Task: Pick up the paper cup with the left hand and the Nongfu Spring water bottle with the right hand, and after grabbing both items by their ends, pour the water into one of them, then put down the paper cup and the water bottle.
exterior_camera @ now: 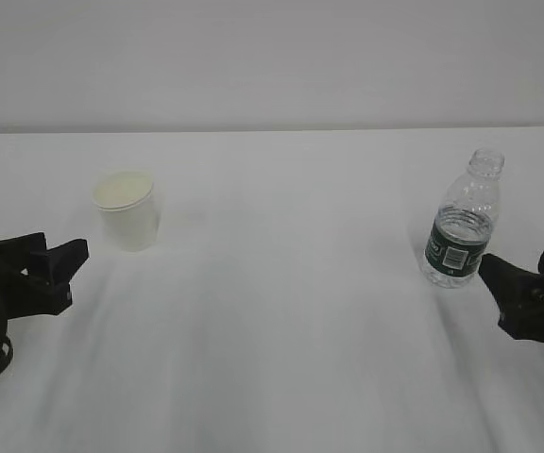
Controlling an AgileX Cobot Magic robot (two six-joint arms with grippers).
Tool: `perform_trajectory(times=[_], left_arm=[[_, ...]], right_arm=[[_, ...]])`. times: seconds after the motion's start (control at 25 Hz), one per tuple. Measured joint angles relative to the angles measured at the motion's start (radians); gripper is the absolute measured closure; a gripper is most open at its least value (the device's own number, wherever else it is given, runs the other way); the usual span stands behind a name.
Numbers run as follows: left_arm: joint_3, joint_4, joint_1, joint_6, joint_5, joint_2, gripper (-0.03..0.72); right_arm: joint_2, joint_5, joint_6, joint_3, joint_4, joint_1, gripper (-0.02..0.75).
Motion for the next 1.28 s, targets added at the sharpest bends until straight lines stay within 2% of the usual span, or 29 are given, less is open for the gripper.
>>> perform_trajectory(times=[0.24, 0.4, 1.28], left_arm=[[0.0, 0.012, 0.0, 0.0, -0.002, 0.0, 0.279], [0.0, 0.012, 0.0, 0.0, -0.002, 0.002, 0.279], [-0.071, 0.012, 0.0, 0.0, -0.005, 0.125, 0.291]], right_arm=[[0.069, -0.002, -0.021, -0.014, 0.017, 0.0, 0.101], [0.112, -0.004, -0.025, -0.048, 0.022, 0.0, 0.079], [0.338, -0.007, -0.03, -0.248, 0.024, 0.0, 0.076]])
